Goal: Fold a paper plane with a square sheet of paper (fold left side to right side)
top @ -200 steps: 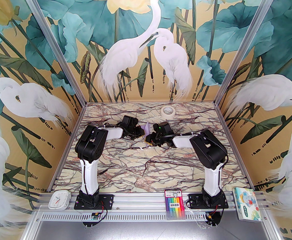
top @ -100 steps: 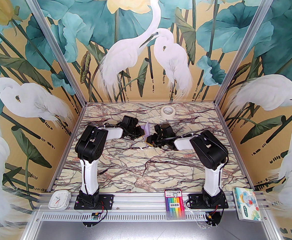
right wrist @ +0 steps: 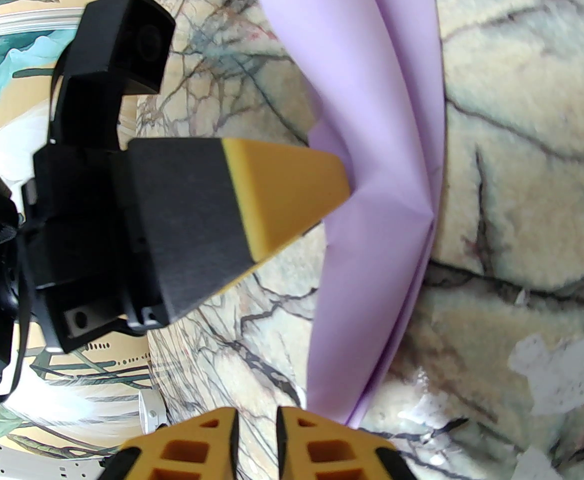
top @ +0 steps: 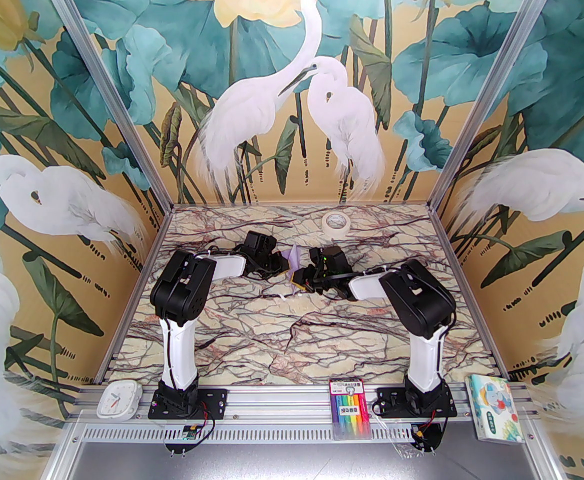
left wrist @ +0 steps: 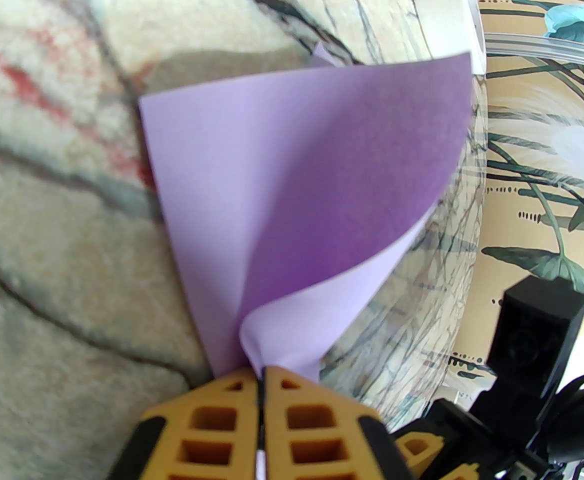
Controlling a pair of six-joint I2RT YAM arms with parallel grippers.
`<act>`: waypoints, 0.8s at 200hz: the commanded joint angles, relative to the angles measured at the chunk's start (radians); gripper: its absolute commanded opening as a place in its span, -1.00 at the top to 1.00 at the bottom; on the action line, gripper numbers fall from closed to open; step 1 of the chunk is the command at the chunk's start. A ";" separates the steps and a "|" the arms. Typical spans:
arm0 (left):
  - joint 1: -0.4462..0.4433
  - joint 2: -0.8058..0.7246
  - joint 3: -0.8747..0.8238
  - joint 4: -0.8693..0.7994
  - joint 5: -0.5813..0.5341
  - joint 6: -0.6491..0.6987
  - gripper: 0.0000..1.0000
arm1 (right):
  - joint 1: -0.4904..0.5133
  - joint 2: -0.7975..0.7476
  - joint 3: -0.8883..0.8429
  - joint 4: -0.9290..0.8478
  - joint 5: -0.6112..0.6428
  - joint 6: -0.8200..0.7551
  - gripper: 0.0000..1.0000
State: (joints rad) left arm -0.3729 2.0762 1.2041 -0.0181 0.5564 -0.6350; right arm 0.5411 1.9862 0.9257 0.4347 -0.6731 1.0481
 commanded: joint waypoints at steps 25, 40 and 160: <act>0.006 0.025 -0.008 0.009 0.010 -0.006 0.86 | -0.002 0.039 0.015 0.028 -0.021 0.013 0.58; 0.006 0.027 -0.006 0.009 0.011 -0.007 0.86 | -0.001 0.042 0.015 0.035 -0.020 0.016 0.58; 0.006 0.029 -0.006 0.008 0.012 -0.005 0.86 | 0.011 0.071 0.031 0.003 -0.012 0.003 0.56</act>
State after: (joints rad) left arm -0.3729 2.0766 1.2041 -0.0181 0.5564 -0.6350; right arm 0.5434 2.0300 0.9333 0.4419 -0.6819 1.0515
